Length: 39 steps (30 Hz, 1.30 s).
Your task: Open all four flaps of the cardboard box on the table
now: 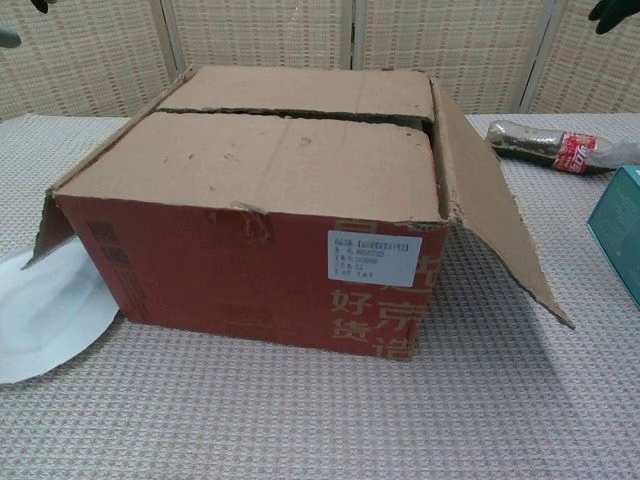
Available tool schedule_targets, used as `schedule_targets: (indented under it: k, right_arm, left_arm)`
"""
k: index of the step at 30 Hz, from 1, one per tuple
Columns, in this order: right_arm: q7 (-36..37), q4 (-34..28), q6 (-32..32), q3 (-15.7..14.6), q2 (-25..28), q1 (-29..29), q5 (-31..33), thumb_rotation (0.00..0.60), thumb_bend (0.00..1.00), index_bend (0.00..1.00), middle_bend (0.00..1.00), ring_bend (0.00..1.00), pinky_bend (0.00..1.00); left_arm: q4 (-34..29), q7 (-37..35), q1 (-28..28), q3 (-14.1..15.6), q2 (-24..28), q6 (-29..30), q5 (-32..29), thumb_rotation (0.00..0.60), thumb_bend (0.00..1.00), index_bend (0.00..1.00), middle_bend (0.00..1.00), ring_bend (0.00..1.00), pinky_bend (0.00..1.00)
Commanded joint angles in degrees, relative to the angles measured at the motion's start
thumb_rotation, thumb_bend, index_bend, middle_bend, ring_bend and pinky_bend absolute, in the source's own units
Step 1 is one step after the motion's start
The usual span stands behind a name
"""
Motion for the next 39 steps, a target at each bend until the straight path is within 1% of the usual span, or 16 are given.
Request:
schedule_targets:
  k: [1,5,8,14,19,25,32,39]
  right_arm:
    - [-2.77,1.77,-4.65,3.21,-4.14,4.62,4.65,0.600,0.12,0.21,0.15,0.14,0.00]
    - [-5.54,4.24,-8.49,6.04,-9.05,9.32,9.17,0.600,0.12,0.17,0.12,0.12,0.00]
    - [-8.22,6.02,-10.95,7.41,-11.95,12.31,12.06,0.600,0.12,0.17,0.12,0.12,0.00]
    - [-12.97,9.58,-13.51,9.47,-17.17,16.97,17.31,0.600,0.12,0.17,0.11,0.12,0.00]
    - [-16.50,14.15,-15.27,10.22,-21.97,20.52,21.05,0.600,0.12,0.16,0.11,0.12,0.00]
    - [-17.94,19.54,-16.70,10.51,-26.71,23.64,23.43,0.600,0.12,0.16,0.11,0.12,0.00]
    - [-17.78,24.11,-17.20,10.13,-31.08,25.79,23.84,0.600,0.12,0.14,0.11,0.12,0.00]
    - [-17.70,28.11,-15.44,10.00,-34.23,26.96,22.24,0.600,0.11,0.14,0.11,0.12,0.00]
  left_arm:
    - [-0.48,0.73,0.33,0.43,-0.72,0.23,1.18,0.454,0.22,0.36,0.37,0.28,0.00]
    - [-1.51,1.67,0.69,1.05,-1.18,0.17,2.79,0.455,0.22,0.36,0.37,0.28,0.00]
    - [-2.52,2.51,1.16,1.49,-1.15,0.61,4.19,0.452,0.22,0.36,0.37,0.28,0.00]
    - [-4.24,3.81,2.23,2.17,-0.99,2.03,6.89,0.451,0.22,0.36,0.37,0.29,0.00]
    - [-4.57,4.33,2.39,2.21,-1.35,2.13,7.70,0.453,0.22,0.36,0.37,0.29,0.00]
    - [-3.91,4.24,2.45,2.07,-1.93,1.79,7.26,0.455,0.22,0.36,0.37,0.29,0.00]
    - [-3.46,4.07,2.53,1.97,-2.13,1.44,7.04,0.455,0.22,0.36,0.37,0.29,0.00]
    - [-3.20,4.00,2.28,1.77,-2.40,0.80,6.81,0.453,0.22,0.36,0.37,0.29,0.00]
